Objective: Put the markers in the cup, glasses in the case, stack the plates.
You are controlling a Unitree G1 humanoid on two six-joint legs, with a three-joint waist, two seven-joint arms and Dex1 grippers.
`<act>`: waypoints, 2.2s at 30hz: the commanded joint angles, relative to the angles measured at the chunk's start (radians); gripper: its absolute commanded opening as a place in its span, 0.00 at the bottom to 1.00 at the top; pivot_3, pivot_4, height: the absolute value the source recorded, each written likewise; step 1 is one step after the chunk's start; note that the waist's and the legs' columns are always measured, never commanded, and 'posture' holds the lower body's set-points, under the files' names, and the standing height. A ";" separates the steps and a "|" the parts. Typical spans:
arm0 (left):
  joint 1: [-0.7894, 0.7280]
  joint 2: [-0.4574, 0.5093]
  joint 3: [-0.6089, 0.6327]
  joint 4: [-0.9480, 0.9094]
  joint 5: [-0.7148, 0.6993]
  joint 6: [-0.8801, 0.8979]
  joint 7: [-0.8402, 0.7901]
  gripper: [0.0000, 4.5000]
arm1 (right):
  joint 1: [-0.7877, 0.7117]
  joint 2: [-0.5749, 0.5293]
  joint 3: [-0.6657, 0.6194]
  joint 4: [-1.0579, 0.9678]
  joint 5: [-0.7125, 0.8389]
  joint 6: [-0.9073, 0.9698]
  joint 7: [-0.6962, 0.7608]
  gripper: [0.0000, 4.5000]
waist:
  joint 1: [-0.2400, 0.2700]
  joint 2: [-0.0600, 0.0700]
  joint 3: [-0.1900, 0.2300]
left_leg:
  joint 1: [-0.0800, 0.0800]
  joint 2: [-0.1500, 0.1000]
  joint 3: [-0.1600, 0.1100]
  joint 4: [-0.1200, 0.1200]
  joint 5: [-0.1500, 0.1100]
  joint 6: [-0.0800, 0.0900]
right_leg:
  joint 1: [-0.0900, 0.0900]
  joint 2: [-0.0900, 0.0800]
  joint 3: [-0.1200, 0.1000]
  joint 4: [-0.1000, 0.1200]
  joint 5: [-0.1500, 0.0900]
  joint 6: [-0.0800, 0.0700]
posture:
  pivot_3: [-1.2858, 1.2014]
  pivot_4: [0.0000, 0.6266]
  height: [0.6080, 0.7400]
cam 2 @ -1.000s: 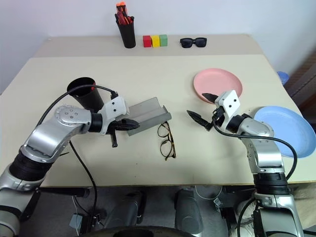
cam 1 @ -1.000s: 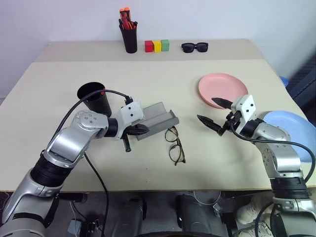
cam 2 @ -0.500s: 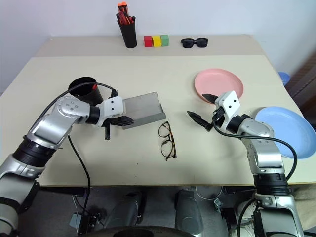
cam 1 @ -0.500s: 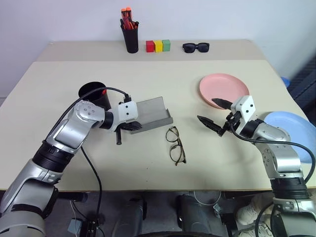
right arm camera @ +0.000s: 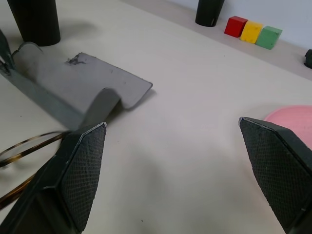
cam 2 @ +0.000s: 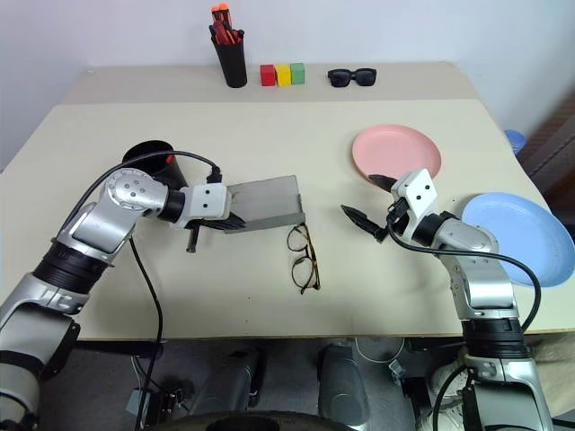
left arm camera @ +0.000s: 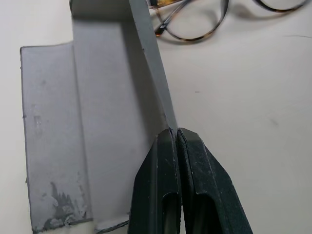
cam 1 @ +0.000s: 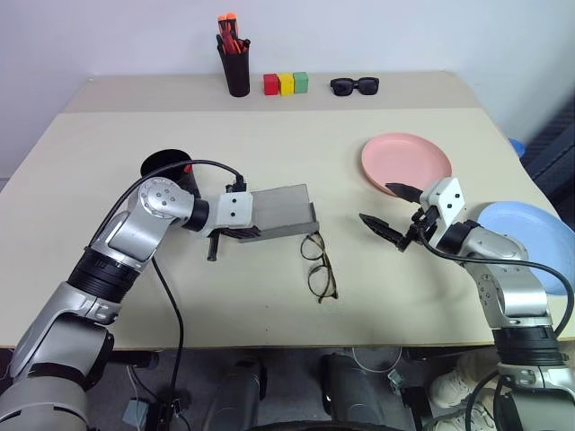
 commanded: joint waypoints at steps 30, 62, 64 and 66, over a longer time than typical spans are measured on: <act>-0.156 -0.159 -0.021 0.193 0.104 -0.099 -0.029 0.02 | -0.008 -0.029 -0.033 -0.059 0.014 0.017 -0.007 0.99 | 0.000 0.000 0.000 | 0.000 0.000 0.000 0.000 0.000 0.000 | 0.000 0.000 0.000 0.000 0.000 0.000 | 0.52 0.24 1.00; 0.021 -0.222 0.295 -0.170 -0.226 0.139 0.128 0.75 | 0.106 -0.273 -0.125 -0.381 0.393 0.761 0.041 0.99 | -0.001 0.000 0.000 | 0.000 0.001 0.000 0.001 0.000 0.001 | 0.001 -0.001 0.000 0.000 0.000 0.000 | 0.52 0.24 1.00; 0.098 -0.204 0.302 -0.248 -0.268 0.151 0.118 0.75 | 0.099 -0.286 -0.095 -0.377 0.425 0.804 0.072 0.99 | -0.002 0.000 0.000 | 0.000 0.001 0.000 0.001 -0.001 0.001 | 0.001 -0.001 0.000 0.000 0.000 0.000 | 0.52 0.24 1.00; 0.172 -0.189 0.305 -0.308 -0.287 0.137 0.125 0.75 | 0.084 -0.282 -0.050 -0.367 0.436 0.827 0.091 0.99 | 0.001 0.000 0.000 | 0.000 0.001 0.000 0.001 -0.001 0.001 | 0.001 0.000 0.000 0.000 0.000 0.000 | 0.52 0.24 1.00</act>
